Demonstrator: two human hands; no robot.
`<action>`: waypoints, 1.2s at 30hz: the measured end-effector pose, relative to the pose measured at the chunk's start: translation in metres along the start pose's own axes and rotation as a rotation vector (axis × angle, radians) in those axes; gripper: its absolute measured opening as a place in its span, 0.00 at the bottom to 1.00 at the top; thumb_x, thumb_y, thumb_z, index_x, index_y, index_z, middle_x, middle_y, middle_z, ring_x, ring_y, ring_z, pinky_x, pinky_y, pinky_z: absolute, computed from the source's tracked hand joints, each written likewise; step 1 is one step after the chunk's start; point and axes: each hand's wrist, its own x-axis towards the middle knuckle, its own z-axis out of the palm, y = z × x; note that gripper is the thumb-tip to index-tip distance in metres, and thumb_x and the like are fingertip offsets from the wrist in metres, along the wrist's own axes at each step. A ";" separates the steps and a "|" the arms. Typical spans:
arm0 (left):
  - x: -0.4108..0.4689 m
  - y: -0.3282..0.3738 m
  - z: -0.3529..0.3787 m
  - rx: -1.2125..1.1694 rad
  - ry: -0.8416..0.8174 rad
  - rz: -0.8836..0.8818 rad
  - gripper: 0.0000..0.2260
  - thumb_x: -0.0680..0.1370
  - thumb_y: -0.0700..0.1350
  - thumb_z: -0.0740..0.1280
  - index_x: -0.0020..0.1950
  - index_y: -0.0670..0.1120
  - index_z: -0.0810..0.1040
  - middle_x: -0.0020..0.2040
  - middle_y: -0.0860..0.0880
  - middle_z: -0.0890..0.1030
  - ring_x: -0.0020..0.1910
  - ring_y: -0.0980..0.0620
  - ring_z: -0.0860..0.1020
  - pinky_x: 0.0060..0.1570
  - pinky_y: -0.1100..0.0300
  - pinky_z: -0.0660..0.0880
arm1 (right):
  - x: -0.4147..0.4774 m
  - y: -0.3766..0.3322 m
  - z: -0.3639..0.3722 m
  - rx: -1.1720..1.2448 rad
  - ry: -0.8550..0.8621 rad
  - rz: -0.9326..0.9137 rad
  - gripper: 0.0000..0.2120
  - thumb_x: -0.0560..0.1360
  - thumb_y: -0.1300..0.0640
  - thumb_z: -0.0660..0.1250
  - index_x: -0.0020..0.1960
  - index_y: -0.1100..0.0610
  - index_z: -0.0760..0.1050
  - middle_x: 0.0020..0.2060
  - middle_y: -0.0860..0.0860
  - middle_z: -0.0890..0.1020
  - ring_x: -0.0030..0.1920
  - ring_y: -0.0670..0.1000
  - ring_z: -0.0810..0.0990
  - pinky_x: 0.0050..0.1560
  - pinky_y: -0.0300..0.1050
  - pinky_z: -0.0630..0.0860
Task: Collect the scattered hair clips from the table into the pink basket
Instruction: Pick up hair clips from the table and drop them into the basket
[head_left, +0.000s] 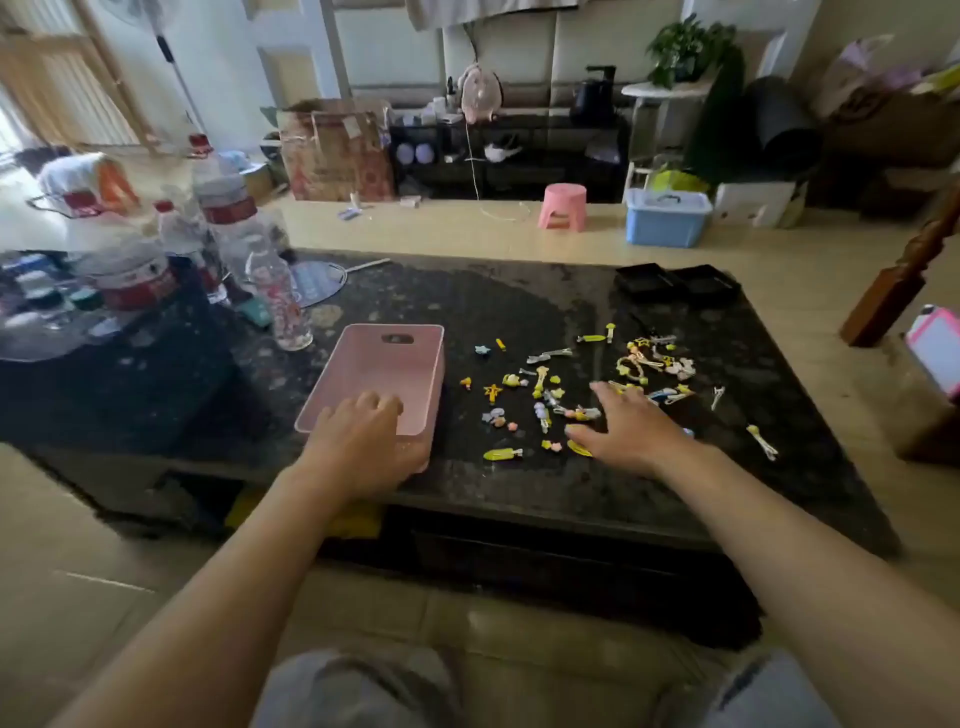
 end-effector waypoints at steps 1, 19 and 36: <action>-0.009 -0.004 0.010 0.080 -0.025 -0.025 0.27 0.74 0.64 0.61 0.66 0.48 0.70 0.63 0.44 0.74 0.60 0.41 0.73 0.59 0.46 0.68 | -0.004 -0.002 0.015 -0.020 -0.040 0.025 0.44 0.72 0.29 0.60 0.80 0.47 0.47 0.78 0.59 0.54 0.77 0.62 0.56 0.72 0.59 0.61; 0.071 0.022 0.076 -0.110 0.050 0.040 0.09 0.83 0.53 0.55 0.49 0.55 0.73 0.49 0.56 0.75 0.52 0.52 0.73 0.60 0.50 0.60 | 0.122 0.000 0.107 -0.225 0.223 -0.101 0.36 0.74 0.28 0.54 0.77 0.44 0.61 0.75 0.55 0.66 0.74 0.62 0.61 0.72 0.58 0.61; 0.062 0.028 0.067 -0.119 -0.023 0.052 0.11 0.83 0.53 0.54 0.57 0.53 0.74 0.54 0.53 0.76 0.54 0.51 0.73 0.59 0.50 0.62 | 0.136 -0.017 0.087 0.182 0.447 -0.042 0.08 0.82 0.56 0.57 0.50 0.55 0.73 0.39 0.51 0.77 0.40 0.54 0.77 0.38 0.47 0.70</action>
